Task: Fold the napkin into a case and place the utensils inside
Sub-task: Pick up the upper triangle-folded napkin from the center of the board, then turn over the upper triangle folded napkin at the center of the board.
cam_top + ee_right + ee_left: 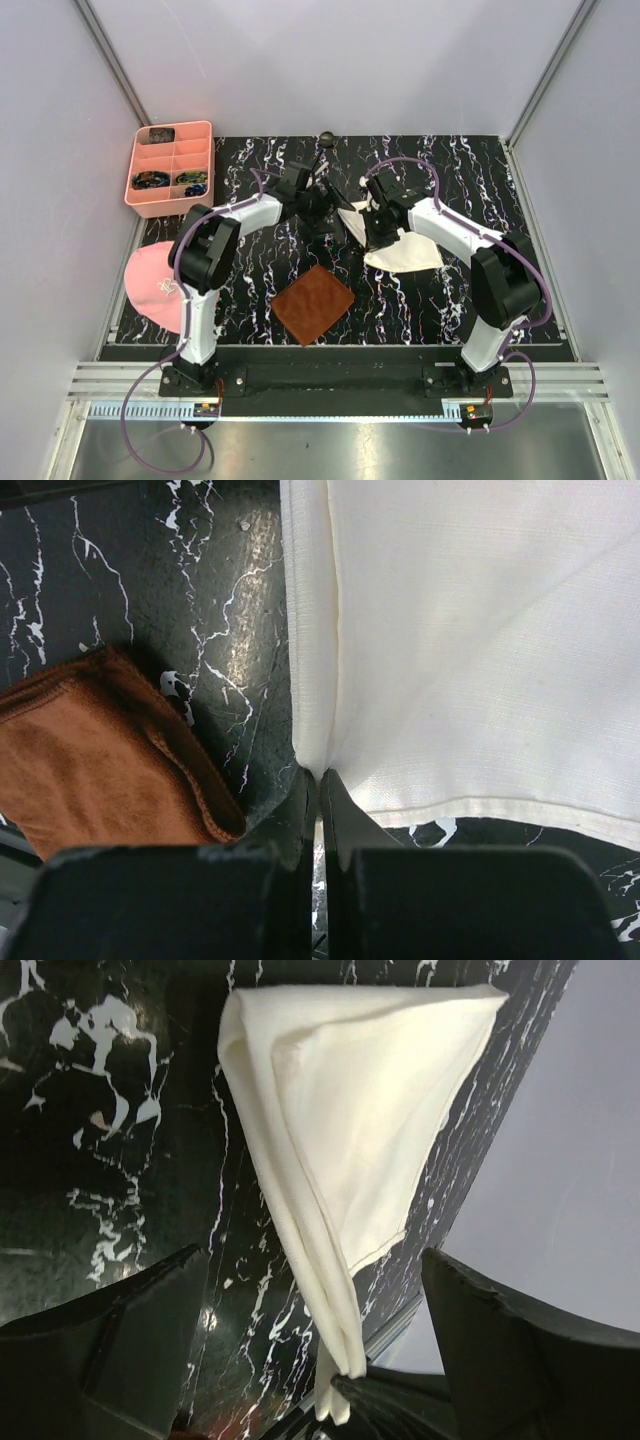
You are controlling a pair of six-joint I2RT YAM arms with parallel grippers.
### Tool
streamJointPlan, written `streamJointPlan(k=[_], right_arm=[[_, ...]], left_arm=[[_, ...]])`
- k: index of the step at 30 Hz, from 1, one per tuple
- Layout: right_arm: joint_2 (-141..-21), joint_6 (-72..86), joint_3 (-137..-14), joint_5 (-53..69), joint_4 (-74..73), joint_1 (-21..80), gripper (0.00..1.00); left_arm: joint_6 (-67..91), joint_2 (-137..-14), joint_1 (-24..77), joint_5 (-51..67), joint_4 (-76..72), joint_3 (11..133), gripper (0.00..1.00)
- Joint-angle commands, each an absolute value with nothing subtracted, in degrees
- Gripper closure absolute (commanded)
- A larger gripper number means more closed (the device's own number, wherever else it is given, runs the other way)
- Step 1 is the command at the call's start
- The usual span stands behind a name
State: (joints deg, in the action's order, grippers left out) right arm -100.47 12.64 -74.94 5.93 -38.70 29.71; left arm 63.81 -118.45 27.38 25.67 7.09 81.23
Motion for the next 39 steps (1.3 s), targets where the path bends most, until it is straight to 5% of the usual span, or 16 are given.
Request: streamJointPlan(k=[1,9,15,17,19,33,39], right_arm=[[-96.6,12.0,-74.8,8.7,-36.6,29.4,1.00],[-95.7,12.0,-74.4,8.6,-36.5,28.9,1.00],[-94.2,12.1,-73.2,8.8,-36.4,28.7,1.00],[-93.7,12.1,-72.8,9.2,-36.3,28.7,1.00],[-93.4,11.8,-72.8,9.6,-36.1,28.7,1.00],[-91.7,20.5,-79.5,30.4,-32.7,28.7,1.00],[-87.3,37.0,-77.1,51.0,-13.7,28.7,1.00]], left_arm=[[66.2,-122.8,27.7,24.6,6.7,86.2,0.12],[67.8,-127.9,27.6,24.5,5.1,89.5,0.27],[66.0,-129.4,27.2,24.1,4.3,92.7,0.63],[65.1,-129.4,27.2,24.0,4.6,94.6,0.89],[63.4,-128.4,27.2,23.3,4.6,95.4,1.00],[47.6,-107.3,25.7,8.2,11.8,95.4,1.00],[45.7,-99.5,26.1,0.5,6.7,94.7,1.00]])
